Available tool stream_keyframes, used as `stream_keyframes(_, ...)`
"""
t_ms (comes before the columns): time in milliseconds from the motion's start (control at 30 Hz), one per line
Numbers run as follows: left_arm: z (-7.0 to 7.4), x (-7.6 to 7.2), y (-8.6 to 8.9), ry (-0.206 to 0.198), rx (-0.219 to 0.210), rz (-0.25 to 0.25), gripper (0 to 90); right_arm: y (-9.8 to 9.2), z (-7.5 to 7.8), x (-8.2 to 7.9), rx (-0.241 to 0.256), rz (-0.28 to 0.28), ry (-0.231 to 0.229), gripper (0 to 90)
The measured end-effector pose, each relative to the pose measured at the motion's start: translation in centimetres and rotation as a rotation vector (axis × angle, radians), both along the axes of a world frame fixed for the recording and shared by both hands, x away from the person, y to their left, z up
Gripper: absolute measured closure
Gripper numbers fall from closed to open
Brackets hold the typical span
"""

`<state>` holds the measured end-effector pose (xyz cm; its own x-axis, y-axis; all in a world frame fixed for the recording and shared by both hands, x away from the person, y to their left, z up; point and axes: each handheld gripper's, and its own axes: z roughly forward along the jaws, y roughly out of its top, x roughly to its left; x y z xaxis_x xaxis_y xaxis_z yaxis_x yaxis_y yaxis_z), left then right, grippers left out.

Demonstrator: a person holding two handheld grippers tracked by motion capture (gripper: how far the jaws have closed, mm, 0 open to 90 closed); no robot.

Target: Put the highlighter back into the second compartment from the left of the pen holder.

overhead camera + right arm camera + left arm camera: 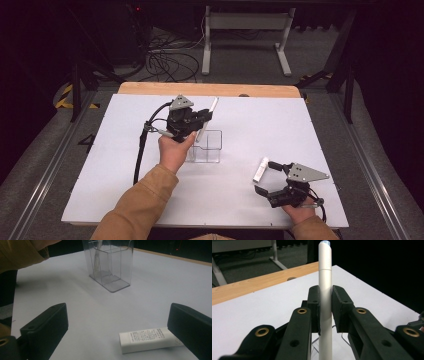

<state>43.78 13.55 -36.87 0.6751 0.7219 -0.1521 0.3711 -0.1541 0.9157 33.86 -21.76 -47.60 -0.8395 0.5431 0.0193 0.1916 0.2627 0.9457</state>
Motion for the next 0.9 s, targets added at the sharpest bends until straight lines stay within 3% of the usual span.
stream_keyframes(67, -0.1, 0.0, 0.0, 0.003, 0.003, -0.007, 76.8, 0.0, 0.0, 0.0, 0.000, 0.000, 0.000, 3.6)
stream_keyframes(100, -0.1, 0.0, 0.1, 0.005, -0.004, -0.012, 72.2, 0.0, 0.0, 0.0, 0.000, 0.000, 0.000, 3.6)
stream_keyframes(167, 0.0, -0.2, 0.2, -0.022, -0.003, -0.020, 62.6, 0.0, 0.0, 0.0, 0.000, 0.001, -0.001, 3.6)
stream_keyframes(300, 0.6, -1.1, 0.5, -0.069, -0.006, -0.029, 53.0, 0.0, 0.0, 0.0, 0.000, 0.000, -0.001, 3.6)
stream_keyframes(467, 1.4, -2.5, 1.3, -0.100, -0.020, -0.041, 42.1, 0.0, 0.0, -0.1, 0.002, -0.004, -0.005, 3.6)
stream_keyframes(767, 1.8, -5.6, 3.9, -0.168, -0.011, -0.075, 29.7, -0.2, 0.4, -0.2, 0.024, -0.033, -0.026, 2.4)
stream_keyframes(900, 1.6, -6.9, 5.1, -0.171, -0.005, -0.088, 26.0, -0.2, 0.5, -0.3, 0.027, -0.052, -0.036, 1.7)
